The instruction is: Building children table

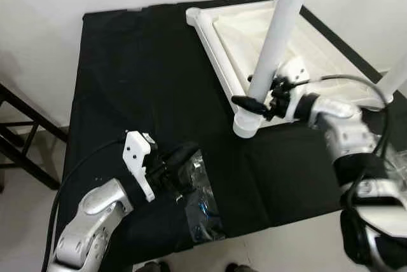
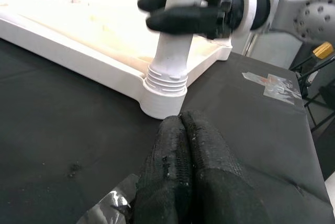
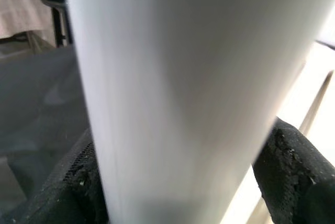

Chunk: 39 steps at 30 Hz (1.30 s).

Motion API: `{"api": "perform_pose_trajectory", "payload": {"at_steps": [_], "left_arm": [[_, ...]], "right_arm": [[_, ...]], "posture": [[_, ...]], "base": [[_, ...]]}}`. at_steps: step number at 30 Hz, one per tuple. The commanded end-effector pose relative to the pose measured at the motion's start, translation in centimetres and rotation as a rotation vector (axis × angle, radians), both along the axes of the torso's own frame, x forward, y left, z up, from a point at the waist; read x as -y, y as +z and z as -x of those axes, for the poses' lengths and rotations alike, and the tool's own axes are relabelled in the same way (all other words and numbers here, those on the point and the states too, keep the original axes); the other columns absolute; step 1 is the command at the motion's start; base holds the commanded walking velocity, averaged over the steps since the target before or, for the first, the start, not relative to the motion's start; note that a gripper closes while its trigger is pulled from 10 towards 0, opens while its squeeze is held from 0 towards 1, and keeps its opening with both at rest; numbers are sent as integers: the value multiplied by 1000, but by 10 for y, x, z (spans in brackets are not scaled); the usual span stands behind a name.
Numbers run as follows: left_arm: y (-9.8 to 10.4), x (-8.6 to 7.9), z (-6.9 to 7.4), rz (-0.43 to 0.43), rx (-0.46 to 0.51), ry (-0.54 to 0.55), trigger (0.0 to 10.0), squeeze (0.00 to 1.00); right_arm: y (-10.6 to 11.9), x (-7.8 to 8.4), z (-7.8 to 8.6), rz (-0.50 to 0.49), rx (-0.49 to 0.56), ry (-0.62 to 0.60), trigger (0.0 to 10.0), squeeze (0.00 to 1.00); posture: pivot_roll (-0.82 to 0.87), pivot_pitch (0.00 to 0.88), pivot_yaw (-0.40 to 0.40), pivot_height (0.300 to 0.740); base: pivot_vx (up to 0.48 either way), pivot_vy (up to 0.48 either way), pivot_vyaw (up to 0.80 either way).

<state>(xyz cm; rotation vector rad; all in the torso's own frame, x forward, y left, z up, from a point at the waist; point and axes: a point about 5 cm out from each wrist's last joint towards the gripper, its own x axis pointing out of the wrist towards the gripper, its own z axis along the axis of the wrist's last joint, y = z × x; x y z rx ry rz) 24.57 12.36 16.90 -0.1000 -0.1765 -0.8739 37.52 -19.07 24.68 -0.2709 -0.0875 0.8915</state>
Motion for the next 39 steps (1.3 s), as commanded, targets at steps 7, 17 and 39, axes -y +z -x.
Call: {"api": "perform_pose_trajectory", "payload": {"at_steps": [7,17,39], "left_arm": [[-2,-1,1,-21,0,3,10000,0],[2,-3,1,-27,14,6,10000,0],[5,1,0,-11,19,-19,10000,0]], "right_arm": [[6,5,-4,-52,-34,53,0,0],[-10,1,1,-44,-105,193,0,0],[-110,-87,50,-94,-187,-506,4392,0]], "posture": [[50,158,-29,740],[51,169,-31,740],[33,181,-21,740]], "base": [[0,0,0],[0,0,0],[0,0,0]]}}
